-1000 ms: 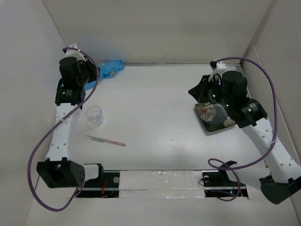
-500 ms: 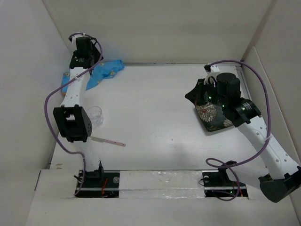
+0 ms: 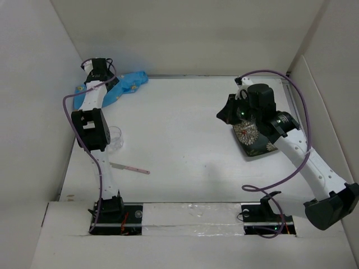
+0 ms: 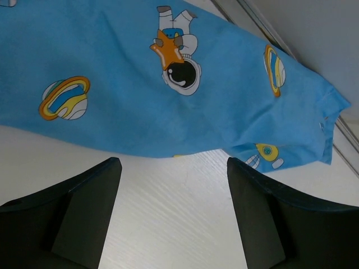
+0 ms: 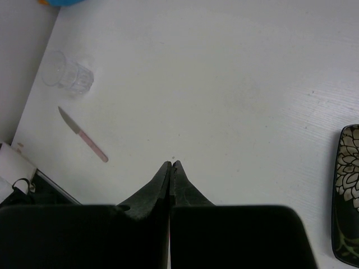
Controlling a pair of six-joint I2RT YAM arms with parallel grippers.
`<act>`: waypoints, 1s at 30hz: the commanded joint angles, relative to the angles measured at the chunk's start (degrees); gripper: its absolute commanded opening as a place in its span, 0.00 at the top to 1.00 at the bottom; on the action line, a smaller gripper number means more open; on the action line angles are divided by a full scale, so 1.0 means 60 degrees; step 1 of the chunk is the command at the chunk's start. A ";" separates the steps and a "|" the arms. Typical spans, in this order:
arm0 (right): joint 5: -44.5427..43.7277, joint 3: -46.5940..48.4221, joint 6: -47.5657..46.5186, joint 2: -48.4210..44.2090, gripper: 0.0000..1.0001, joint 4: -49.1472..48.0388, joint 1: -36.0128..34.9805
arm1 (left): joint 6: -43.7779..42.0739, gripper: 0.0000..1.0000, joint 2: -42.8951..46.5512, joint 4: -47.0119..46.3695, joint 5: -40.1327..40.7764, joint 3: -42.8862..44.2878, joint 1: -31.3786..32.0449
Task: Set the dinner table for one person
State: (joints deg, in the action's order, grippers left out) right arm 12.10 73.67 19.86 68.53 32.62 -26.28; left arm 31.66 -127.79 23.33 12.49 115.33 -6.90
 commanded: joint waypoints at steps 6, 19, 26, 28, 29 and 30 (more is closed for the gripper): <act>0.0269 0.0554 -0.0043 0.0823 1.00 -0.0163 -0.0379 | 0.0714 0.22 -0.0540 -0.2131 -0.0279 0.0201 0.0036; -0.0244 0.1506 0.0089 0.1849 1.00 0.0027 -0.1142 | 0.1096 0.43 -0.2008 -0.2248 -0.0763 0.0964 0.0036; -0.0317 0.1579 0.0206 0.2084 1.00 -0.0090 -0.1479 | 0.0847 1.00 -0.1876 -0.2394 -0.0954 0.1082 0.0036; -0.0346 0.1594 0.0235 0.2128 1.00 -0.0148 -0.1581 | 0.0642 1.00 -0.1497 -0.2526 -0.0910 0.1081 0.0269; -0.0346 0.1565 0.0250 0.2128 1.00 -0.0178 -0.1668 | 0.0395 1.00 -0.1365 -0.2541 -0.0881 0.1096 0.0357; -0.0346 0.1565 0.0265 0.2157 1.00 -0.0280 -0.1669 | 0.0233 1.00 -0.1015 -0.2585 -0.0881 0.1067 0.0358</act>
State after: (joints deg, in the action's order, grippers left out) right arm 10.68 80.20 21.04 81.45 32.99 -35.29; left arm 36.27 -141.38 10.31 7.51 119.28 -6.04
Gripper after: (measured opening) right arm 0.010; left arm 0.003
